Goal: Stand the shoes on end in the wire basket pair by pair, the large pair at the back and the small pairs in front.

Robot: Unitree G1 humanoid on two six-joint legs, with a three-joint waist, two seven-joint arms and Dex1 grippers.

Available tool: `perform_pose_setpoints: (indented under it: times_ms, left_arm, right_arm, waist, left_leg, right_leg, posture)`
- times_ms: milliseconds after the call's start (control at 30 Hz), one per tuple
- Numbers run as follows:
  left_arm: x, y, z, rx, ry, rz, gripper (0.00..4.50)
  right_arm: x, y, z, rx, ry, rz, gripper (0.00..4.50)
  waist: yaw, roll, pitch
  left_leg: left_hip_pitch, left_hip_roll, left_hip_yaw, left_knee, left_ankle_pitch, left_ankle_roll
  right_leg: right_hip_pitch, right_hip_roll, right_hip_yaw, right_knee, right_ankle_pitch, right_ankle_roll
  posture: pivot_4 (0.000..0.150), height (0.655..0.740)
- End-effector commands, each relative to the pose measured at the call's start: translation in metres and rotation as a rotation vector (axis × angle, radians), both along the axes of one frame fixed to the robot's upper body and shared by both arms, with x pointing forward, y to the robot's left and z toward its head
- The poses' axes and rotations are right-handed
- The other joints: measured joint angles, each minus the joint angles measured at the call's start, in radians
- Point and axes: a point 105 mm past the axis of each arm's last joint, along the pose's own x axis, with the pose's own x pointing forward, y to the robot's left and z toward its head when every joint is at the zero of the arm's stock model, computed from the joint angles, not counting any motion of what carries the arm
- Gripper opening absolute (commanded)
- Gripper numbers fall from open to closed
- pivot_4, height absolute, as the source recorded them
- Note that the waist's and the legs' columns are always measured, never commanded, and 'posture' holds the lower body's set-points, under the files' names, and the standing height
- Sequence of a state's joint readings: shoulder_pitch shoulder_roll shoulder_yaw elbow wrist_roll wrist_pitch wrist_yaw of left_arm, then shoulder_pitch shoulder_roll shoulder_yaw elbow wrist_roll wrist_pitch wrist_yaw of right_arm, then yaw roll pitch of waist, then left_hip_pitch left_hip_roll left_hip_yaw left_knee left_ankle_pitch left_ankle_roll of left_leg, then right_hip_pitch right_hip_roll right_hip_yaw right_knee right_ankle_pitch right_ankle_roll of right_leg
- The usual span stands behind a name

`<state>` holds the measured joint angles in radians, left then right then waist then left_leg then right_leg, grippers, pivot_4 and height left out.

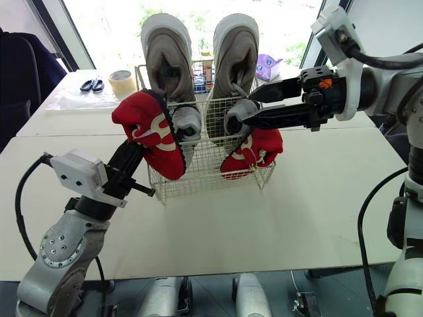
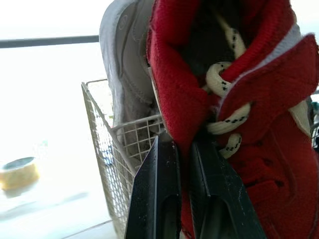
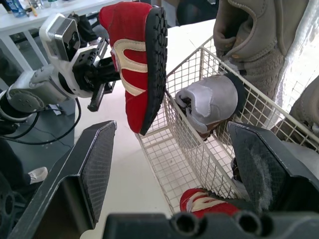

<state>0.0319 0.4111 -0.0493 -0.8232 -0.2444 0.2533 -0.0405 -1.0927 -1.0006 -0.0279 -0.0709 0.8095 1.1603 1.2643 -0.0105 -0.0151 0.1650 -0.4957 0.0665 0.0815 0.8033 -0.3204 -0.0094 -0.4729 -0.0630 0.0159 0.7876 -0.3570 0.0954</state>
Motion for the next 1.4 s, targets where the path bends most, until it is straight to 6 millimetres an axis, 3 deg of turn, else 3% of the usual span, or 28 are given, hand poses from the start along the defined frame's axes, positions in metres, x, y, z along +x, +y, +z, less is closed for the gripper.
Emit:
perform_pose_setpoints:
  times_ms: [33, 233, 433, 600, 700, 933, 1067, 1400]
  left_arm:
    - [0.016, 0.009, -0.014, -0.003, 0.066, 0.069, 0.0]
    - [0.016, 0.004, 0.002, -0.077, 0.042, 0.034, 0.0]
    - [0.016, 0.0, 0.008, -0.039, 0.029, 0.02, 0.0]
    - [0.013, -0.014, -0.013, 0.165, 0.029, 0.012, 0.0]
    - [0.019, -0.005, -0.02, 0.235, -0.003, 0.106, 0.0]
    - [0.021, 0.002, -0.024, 0.237, -0.018, 0.146, 0.0]
    - [0.014, 0.001, -0.044, 0.183, 0.08, 0.096, 0.0]
    - [0.005, 0.012, -0.055, 0.047, 0.197, 0.043, 0.0]
  right_arm:
    - [-0.005, -0.004, 0.012, 0.03, -0.052, 0.011, 3.84]
    - [-0.003, -0.006, 0.009, 0.036, -0.046, 0.006, 3.84]
    - [-0.003, -0.007, 0.007, 0.049, -0.042, 0.002, 3.84]
    - [-0.002, -0.006, 0.008, 0.074, -0.037, 0.005, 3.84]
    - [-0.003, -0.006, 0.008, 0.082, -0.036, 0.006, 3.84]
    - [-0.003, -0.006, 0.009, 0.088, -0.037, 0.0, 3.84]
    - [-0.002, -0.007, 0.006, 0.09, -0.033, -0.011, 3.84]
    - [0.003, -0.009, 0.003, 0.103, -0.024, -0.03, 3.84]
  waist:
    - [0.001, 0.0, 0.0]
    - [0.005, 0.0, 0.0]
    - [0.014, 0.0, 0.0]
    - [0.02, 0.0, 0.0]
    - [0.021, 0.0, 0.0]
    - [0.021, 0.001, -0.001]
    - [0.02, 0.005, -0.003]
    - [0.014, 0.009, -0.005]
  left_leg:
    - [0.0, 0.0, 0.0, 0.0, 0.0, 0.0]
    - [0.0, 0.001, 0.0, 0.0, 0.0, 0.0]
    - [-0.001, 0.0, 0.0, 0.001, 0.0, 0.0]
    - [0.0, 0.0, 0.0, 0.001, 0.0, 0.0]
    - [0.0, 0.0, 0.0, 0.001, 0.0, 0.0]
    - [0.0, 0.002, 0.0, 0.0, 0.0, 0.0]
    - [0.0, 0.002, 0.0, 0.0, 0.0, 0.0]
    - [-0.002, 0.002, 0.001, 0.0, -0.001, 0.001]
  right_leg:
    - [0.0, 0.0, 0.0, 0.0, 0.0, 0.0]
    - [0.0, 0.0, 0.0, 0.0, 0.0, 0.0]
    - [0.0, 0.0, 0.0, 0.0, 0.0, 0.0]
    - [0.0, 0.0, 0.0, 0.0, 0.0, 0.0]
    - [0.0, 0.0, 0.0, 0.0, 0.0, 0.0]
    - [-0.001, 0.0, 0.0, 0.0, 0.0, -0.001]
    - [-0.001, -0.001, 0.001, 0.0, 0.0, -0.001]
    - [-0.003, -0.001, 0.001, 0.0, 0.0, -0.001]
  posture:
    - [0.15, 0.6609]
    - [0.15, 0.6609]
    - [0.15, 0.6609]
    - [0.15, 0.6609]
    - [0.15, 0.6609]
    - [0.15, 0.6609]
    - [0.15, 0.6609]
    - [0.15, 0.6609]
